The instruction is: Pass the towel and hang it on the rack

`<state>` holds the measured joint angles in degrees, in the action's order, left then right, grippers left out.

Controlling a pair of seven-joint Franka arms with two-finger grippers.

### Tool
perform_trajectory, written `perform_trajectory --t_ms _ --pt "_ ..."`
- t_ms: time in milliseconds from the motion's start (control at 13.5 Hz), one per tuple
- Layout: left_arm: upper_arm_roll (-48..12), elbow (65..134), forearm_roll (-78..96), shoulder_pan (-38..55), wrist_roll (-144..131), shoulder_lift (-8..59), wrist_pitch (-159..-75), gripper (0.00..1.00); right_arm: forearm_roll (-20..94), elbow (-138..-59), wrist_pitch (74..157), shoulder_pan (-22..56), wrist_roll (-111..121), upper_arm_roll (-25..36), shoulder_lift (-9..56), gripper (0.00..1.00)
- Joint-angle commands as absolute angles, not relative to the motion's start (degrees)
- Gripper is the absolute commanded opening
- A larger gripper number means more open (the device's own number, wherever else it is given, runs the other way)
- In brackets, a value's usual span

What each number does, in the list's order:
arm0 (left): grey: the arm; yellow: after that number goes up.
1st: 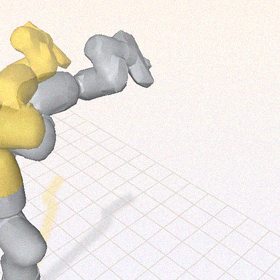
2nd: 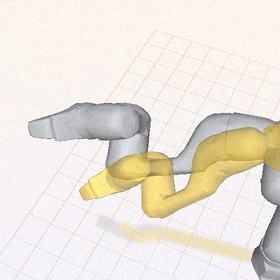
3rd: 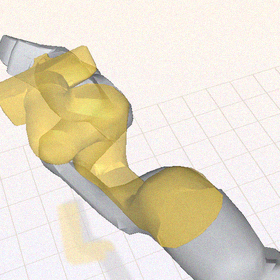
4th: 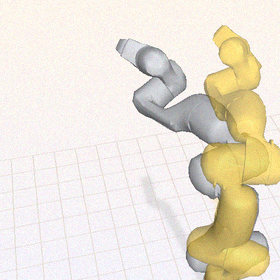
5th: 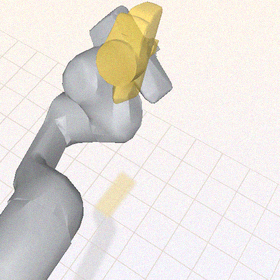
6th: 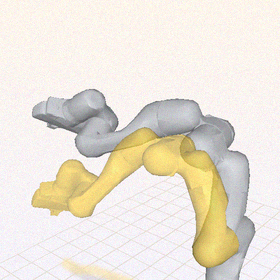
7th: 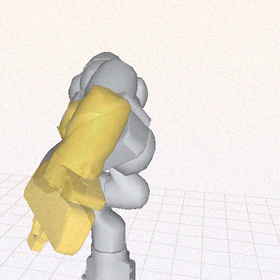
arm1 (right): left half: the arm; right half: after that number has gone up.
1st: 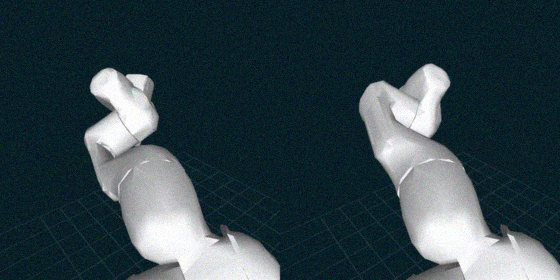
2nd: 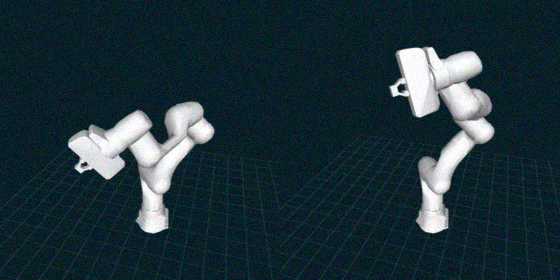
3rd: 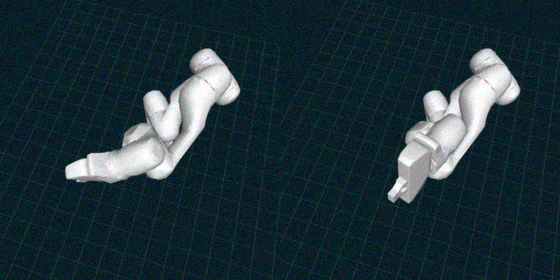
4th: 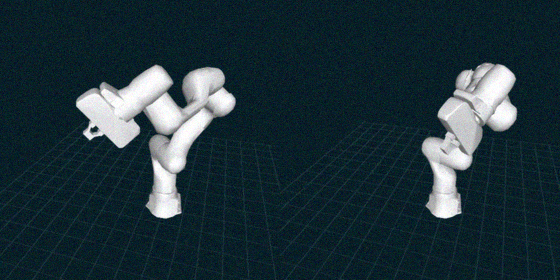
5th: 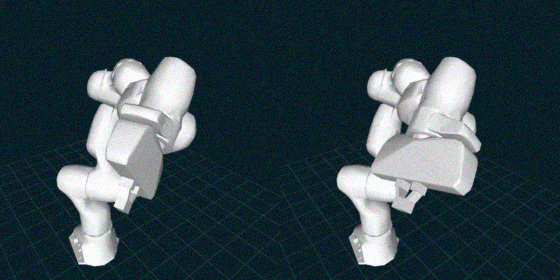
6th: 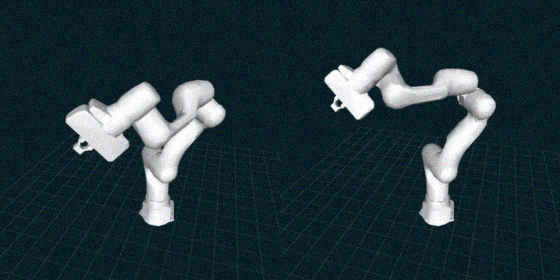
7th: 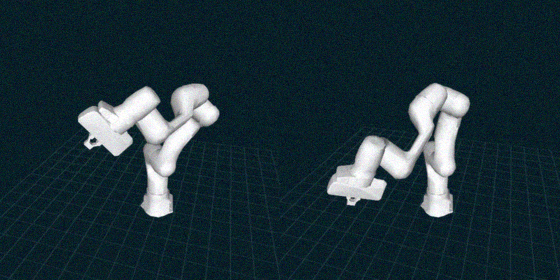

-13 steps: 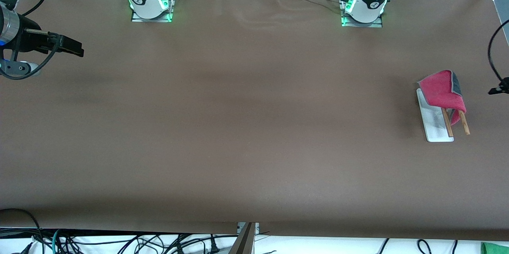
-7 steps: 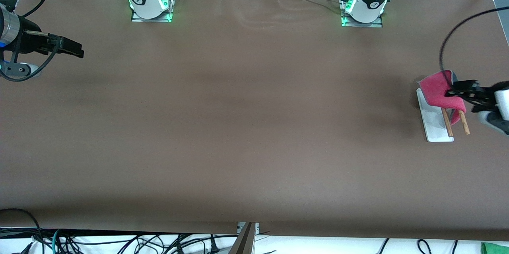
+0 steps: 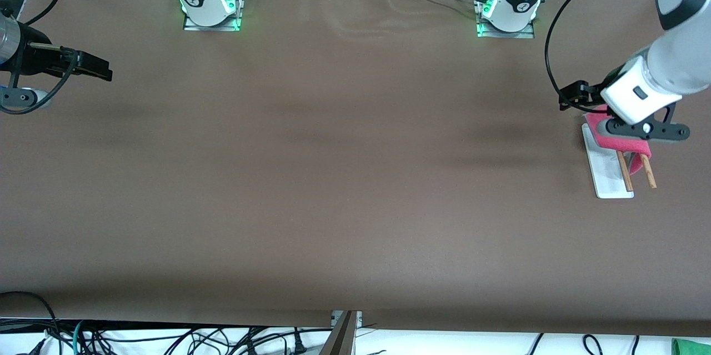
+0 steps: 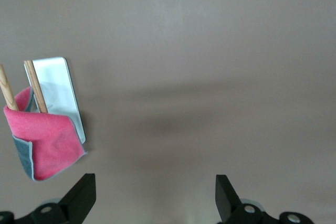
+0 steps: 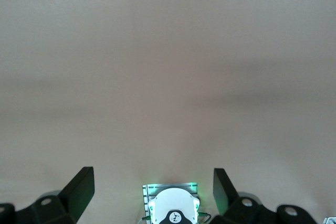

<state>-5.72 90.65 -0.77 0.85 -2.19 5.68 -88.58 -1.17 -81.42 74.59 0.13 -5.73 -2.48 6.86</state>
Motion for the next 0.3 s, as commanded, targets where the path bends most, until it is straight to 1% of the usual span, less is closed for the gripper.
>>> perform_trajectory --t_ms 0,223 --pt "-5.19 101.94 1.49 0.00 -3.16 -3.50 -95.97 1.00 -1.32 -79.89 74.09 -0.18 -4.66 -2.64 7.38 1.00" --pt "-3.09 101.69 1.76 0.09 -3.78 -3.34 -95.98 1.00 -1.32 -79.89 74.09 -0.18 -4.66 -2.55 7.38 1.00"
